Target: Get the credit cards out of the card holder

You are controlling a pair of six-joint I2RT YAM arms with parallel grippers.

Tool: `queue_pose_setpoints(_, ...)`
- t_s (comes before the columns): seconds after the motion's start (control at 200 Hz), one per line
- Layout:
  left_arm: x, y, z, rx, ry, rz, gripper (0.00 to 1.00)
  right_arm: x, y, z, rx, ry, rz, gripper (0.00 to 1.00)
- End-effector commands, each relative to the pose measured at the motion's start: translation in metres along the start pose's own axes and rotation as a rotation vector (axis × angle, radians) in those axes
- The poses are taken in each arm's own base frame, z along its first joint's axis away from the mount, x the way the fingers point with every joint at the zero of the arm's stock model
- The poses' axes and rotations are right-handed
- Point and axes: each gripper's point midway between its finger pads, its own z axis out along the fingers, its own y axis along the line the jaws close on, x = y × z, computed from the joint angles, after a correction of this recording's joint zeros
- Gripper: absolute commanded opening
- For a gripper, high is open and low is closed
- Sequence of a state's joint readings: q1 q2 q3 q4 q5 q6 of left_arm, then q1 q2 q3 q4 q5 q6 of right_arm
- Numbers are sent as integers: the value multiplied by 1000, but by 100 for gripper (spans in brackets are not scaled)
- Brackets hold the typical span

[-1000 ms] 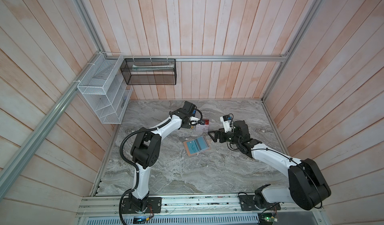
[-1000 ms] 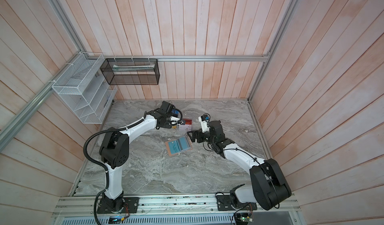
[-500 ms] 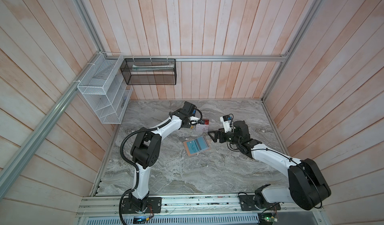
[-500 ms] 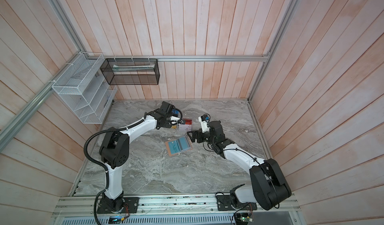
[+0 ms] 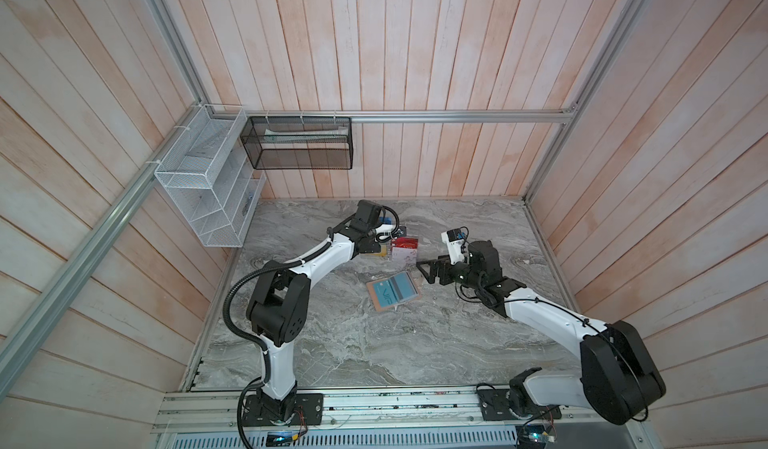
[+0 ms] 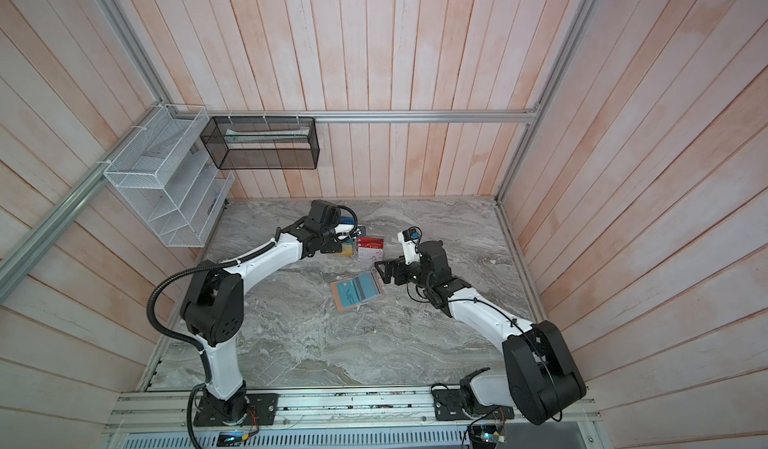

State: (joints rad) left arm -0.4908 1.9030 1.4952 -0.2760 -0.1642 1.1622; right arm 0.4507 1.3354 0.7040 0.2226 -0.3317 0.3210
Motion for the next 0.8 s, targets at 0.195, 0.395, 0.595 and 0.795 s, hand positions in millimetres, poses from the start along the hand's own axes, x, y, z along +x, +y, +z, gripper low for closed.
queue_pose_setpoints(0.195,12,86,-95,-318,-164,-561,100,-15,-8,8,114,11,-66,98)
queue_pose_setpoints(0.395,42,75,-138,-326,-279,-1092,100,-18,-5,45,209,77,-194,98)
queue_pose_setpoints(0.595,75,39,-141,-148,-404,-1627,100,-25,-2,93,308,102,-339,98)
queue_pose_setpoints(0.795,94,3,-118,12,-402,-1951,100,-32,-6,133,450,107,-470,98)
